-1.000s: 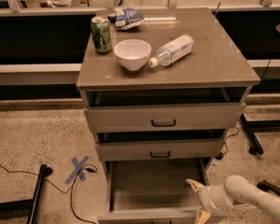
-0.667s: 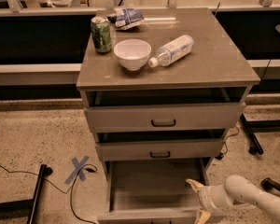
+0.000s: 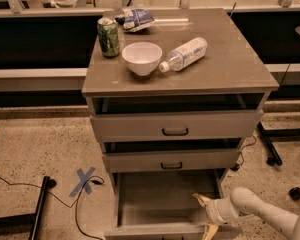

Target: Close bottom drawer

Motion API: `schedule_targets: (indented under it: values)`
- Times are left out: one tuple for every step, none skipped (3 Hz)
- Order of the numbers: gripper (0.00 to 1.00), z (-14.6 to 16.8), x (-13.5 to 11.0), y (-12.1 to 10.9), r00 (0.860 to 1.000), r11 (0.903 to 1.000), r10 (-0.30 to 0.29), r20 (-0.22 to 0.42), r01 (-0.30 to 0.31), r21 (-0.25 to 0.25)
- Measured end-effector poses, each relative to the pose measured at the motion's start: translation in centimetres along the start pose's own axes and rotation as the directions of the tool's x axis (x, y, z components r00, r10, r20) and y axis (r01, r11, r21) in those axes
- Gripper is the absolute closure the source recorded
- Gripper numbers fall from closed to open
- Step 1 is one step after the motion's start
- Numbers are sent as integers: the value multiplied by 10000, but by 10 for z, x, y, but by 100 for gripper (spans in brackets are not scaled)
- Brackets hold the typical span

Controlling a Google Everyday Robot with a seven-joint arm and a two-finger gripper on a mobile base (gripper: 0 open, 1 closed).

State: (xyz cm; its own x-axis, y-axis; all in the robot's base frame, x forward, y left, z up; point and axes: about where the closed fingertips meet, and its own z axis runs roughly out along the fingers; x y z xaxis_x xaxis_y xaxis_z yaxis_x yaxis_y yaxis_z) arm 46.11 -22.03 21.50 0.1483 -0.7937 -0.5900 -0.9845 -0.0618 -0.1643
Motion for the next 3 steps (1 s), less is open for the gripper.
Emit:
schedule_targets:
  values:
    - [19, 13, 6, -2, 9995, 9998, -181, -252, 179, -105]
    - [28, 19, 9, -3, 9988, 9996, -253, -410, 248, -129]
    - [30, 21, 9, -7, 9988, 9996, -276, -406, 273, -82]
